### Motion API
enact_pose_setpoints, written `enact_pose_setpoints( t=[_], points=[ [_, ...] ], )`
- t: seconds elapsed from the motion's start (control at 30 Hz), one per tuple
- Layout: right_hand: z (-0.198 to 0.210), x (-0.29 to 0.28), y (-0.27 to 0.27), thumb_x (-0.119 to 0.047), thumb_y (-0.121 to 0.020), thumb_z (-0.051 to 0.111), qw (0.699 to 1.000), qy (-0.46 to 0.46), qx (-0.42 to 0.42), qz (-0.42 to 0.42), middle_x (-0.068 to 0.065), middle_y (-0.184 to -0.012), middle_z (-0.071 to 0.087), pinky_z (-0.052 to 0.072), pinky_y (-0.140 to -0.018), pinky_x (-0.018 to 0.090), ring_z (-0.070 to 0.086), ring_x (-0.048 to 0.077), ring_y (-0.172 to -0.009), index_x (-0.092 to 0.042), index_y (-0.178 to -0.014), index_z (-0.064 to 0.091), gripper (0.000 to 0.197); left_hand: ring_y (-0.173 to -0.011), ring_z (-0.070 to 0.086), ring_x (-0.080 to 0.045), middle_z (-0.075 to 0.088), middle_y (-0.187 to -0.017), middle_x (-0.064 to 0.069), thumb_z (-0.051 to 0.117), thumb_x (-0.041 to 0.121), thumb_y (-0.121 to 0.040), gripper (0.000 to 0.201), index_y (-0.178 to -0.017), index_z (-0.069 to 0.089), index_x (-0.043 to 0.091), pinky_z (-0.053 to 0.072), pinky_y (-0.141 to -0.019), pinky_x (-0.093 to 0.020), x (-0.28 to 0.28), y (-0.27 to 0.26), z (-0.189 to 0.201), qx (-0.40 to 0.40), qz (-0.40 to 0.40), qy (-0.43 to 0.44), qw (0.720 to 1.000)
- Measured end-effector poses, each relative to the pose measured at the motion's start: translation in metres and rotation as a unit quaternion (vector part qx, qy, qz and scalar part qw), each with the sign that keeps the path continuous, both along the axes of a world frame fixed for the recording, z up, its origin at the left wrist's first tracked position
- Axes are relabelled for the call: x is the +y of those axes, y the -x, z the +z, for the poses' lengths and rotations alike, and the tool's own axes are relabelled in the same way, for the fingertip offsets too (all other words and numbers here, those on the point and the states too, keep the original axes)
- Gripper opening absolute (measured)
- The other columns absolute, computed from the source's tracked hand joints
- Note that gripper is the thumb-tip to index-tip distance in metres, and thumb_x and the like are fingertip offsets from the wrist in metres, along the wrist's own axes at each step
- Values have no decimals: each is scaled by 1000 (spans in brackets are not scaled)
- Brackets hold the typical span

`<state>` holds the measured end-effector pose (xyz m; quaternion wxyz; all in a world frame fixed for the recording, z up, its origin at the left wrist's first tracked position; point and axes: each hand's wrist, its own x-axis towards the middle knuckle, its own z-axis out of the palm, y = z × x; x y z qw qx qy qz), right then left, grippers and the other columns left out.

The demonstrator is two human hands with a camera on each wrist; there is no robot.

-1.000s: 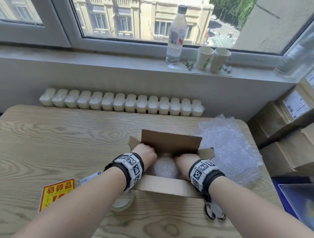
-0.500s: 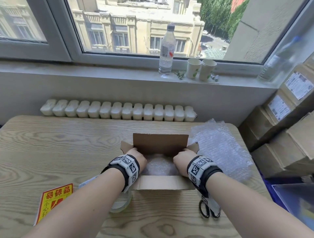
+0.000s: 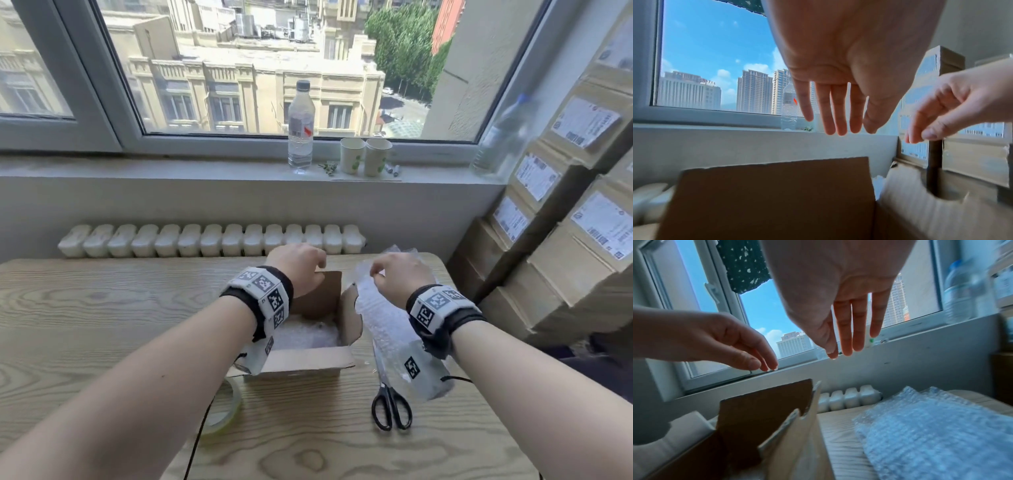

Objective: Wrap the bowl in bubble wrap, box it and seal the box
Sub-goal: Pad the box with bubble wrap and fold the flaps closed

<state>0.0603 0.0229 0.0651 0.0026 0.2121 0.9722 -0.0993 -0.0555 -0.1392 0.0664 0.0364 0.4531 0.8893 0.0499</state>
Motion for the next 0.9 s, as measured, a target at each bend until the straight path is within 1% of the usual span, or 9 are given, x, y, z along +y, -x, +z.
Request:
enact_pose_setpoints(
  t=[0.13,0.27,0.4,0.5,0.57,0.67,0.77,0.83,0.9],
  points=[
    [3,33,-29,-20,-91,49,999,7,-1,-52,1,-117,66,46,-90,31,58,22,-109,-23,-106,69,26,-114,53,-21,57,-124,0,53,32,-89,33,-121,58,24,46,-91,-33,33,-17,7,-40,23,-66,997],
    [2,61,-54,-22,-91,51,995,14,-11,-93,1,-117,66,44,-88,29,58,22,-110,-23,-105,70,24,-119,50,-19,53,-129,-1,57,33,-89,37,-124,56,22,41,-97,-30,67,-35,3,-112,39,-111,987],
    [-5,86,-71,-23,-93,50,993,23,-34,-109,3,-116,66,47,-86,30,60,23,-107,-23,-107,70,24,-118,53,-18,55,-131,-2,60,28,-88,40,-126,56,17,42,-101,-31,101,-49,-4,-200,73,-165,963],
    [-14,105,-77,-24,-92,50,992,33,-48,-115,3,-114,67,48,-86,31,61,24,-105,-24,-106,70,24,-117,55,-18,58,-129,-5,62,26,-89,41,-127,55,12,43,-100,-30,125,-55,-11,-248,107,-196,943],
    [-22,117,-79,-23,-92,50,990,45,-59,-116,4,-114,67,47,-85,30,61,23,-105,-23,-106,70,24,-116,54,-20,57,-128,-6,61,26,-89,42,-127,53,11,43,-100,-33,141,-58,-20,-271,132,-202,932],
    [-38,136,-77,-23,-91,50,988,67,-71,-118,4,-114,67,45,-80,28,61,23,-103,-23,-105,69,23,-117,53,-21,55,-130,-7,60,28,-89,44,-129,50,11,44,-100,-36,161,-60,-38,-301,170,-195,918],
    [-54,153,-71,-23,-91,51,986,89,-79,-116,3,-113,66,46,-78,28,61,24,-100,-23,-103,69,22,-118,52,-22,52,-133,-9,60,28,-89,48,-132,47,11,45,-97,-34,177,-59,-59,-317,201,-172,911],
    [-68,166,-64,-20,-91,50,984,105,-87,-117,5,-110,66,46,-73,28,60,24,-93,-22,-102,70,23,-118,51,-23,47,-136,-9,60,29,-89,51,-134,44,12,44,-94,-32,187,-57,-75,-332,224,-152,904],
    [-82,176,-58,-19,-91,49,980,120,-105,-119,6,-110,64,44,-69,27,58,24,-88,-20,-103,69,23,-119,50,-24,44,-139,-9,60,29,-89,54,-137,42,13,44,-96,-34,194,-55,-90,-344,250,-123,897]
  ],
)
